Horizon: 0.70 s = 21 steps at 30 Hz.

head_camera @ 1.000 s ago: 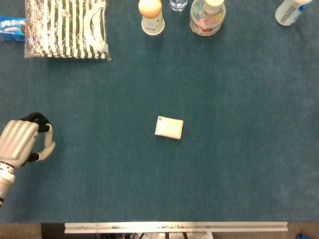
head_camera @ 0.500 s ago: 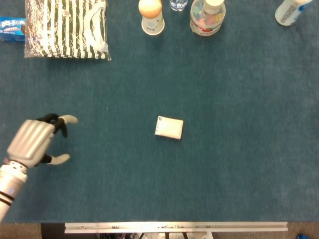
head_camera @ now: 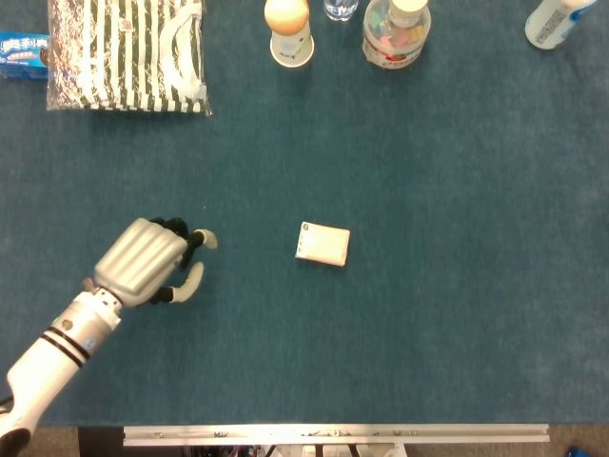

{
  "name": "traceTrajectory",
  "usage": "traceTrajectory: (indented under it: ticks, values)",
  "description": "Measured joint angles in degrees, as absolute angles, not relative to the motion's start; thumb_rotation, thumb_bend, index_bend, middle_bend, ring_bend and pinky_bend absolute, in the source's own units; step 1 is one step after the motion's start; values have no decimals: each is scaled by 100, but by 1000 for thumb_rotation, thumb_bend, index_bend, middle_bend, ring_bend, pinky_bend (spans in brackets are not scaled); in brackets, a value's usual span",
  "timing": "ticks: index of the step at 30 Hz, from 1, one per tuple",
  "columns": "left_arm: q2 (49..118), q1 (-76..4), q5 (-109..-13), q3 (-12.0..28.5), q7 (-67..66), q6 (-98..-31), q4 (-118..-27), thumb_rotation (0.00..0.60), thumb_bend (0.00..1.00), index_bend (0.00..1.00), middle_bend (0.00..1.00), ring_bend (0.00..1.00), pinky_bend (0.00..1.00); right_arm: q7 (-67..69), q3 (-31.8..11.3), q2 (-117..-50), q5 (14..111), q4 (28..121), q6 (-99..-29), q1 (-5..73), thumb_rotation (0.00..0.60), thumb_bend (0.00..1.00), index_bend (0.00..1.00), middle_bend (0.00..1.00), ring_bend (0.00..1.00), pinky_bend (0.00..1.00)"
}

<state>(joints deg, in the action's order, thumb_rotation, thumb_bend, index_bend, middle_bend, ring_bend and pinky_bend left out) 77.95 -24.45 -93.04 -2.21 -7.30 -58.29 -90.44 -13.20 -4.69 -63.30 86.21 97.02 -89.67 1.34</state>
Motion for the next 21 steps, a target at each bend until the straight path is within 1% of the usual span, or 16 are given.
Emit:
traceTrajectory:
  ticks: [2, 3, 4, 5, 6, 7, 10, 12, 15, 21]
  values:
    - [7867, -2508, -9285, -207, -867, -5787, -9015, 343, 606, 321, 492, 305, 430, -1312, -471, -6325, 8621, 9705, -8969, 134, 600, 224, 592, 557, 415, 447]
    - [7892, -2545, -9262, -202, -920, -5756, -9017, 346, 607, 321, 450, 259, 369, -1312, -471, -6325, 8621, 9705, -8967, 134, 600, 223, 592, 557, 415, 447]
    - [7897, -2566, -9243, -200, -942, -5734, -9034, 350, 607, 320, 389, 192, 286, -1315, -470, -6325, 8619, 9704, -8963, 136, 600, 224, 592, 557, 415, 447]
    - [7897, -2586, -9227, -200, -956, -5713, -9055, 354, 607, 320, 344, 145, 232, -1320, -468, -6327, 8619, 9703, -8958, 137, 600, 224, 592, 557, 415, 447]
    - [7896, -2611, -9211, -196, -981, -5703, -9079, 358, 607, 319, 259, 70, 163, -1326, -465, -6329, 8619, 9703, -8954, 137, 600, 224, 592, 557, 415, 447]
    - [7899, -2630, -9202, -194, -994, -5705, -9096, 361, 607, 319, 193, 31, 133, -1331, -461, -6331, 8620, 9702, -8952, 137, 600, 224, 593, 557, 415, 447]
    - [7914, -2664, -9214, -194, -986, -5740, -9114, 391, 607, 321, 49, 0, 41, -1347, -452, -6336, 8620, 9697, -8944, 135, 600, 224, 592, 557, 415, 447]
    - [7933, -2687, -9250, -195, -975, -5783, -9101, 403, 607, 327, 9, 0, 9, -1355, -452, -6337, 8610, 9693, -8935, 137, 600, 224, 592, 557, 415, 447]
    - [7986, -2720, -9279, -192, -942, -5839, -9073, 406, 606, 338, 0, 0, 0, -1364, -455, -6340, 8595, 9688, -8916, 144, 600, 224, 593, 557, 415, 447]
    - [8163, -2777, -9315, -192, -933, -5896, -8990, 353, 605, 345, 0, 0, 0, -1380, -446, -6344, 8575, 9679, -8886, 150, 600, 224, 593, 557, 415, 447]
